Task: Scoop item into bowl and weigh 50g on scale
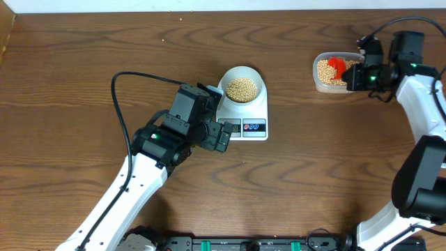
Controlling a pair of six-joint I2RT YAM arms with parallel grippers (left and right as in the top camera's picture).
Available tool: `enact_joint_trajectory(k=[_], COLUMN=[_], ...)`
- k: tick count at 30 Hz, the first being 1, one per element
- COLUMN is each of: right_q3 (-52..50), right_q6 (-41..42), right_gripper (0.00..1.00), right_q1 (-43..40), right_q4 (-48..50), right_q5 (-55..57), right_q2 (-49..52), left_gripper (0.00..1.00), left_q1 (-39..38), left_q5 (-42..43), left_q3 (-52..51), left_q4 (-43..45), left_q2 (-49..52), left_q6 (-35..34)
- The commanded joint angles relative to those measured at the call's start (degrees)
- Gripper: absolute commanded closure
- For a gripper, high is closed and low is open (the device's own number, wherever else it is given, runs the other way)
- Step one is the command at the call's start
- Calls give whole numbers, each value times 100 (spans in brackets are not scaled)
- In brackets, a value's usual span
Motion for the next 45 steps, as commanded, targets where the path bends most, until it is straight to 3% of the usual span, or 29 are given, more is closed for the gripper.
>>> enact_joint_trajectory(k=[1, 13, 22, 32, 45], right_q3=[-35, -35, -35, -35, -33], right_q6=[81, 74, 55, 57, 57], right_gripper=[99, 99, 99, 99, 99], right_q1=[-293, -966, -1034, -673, 448], right_q4=[0, -57, 138, 374, 999], right_q5=[-813, -1797, -2693, -3032, -3023], right_q2=[35, 35, 35, 35, 35], left_gripper=[2, 2, 2, 2, 2], left_q1=[20, 20, 20, 20, 20], left_q5=[50, 50, 50, 50, 50], left_q3=[-39, -39, -39, -39, -39], left_q4=[-15, -15, -17, -17, -17], left_q2=[-66, -66, -66, -66, -66], left_q6=[101, 101, 101, 101, 101])
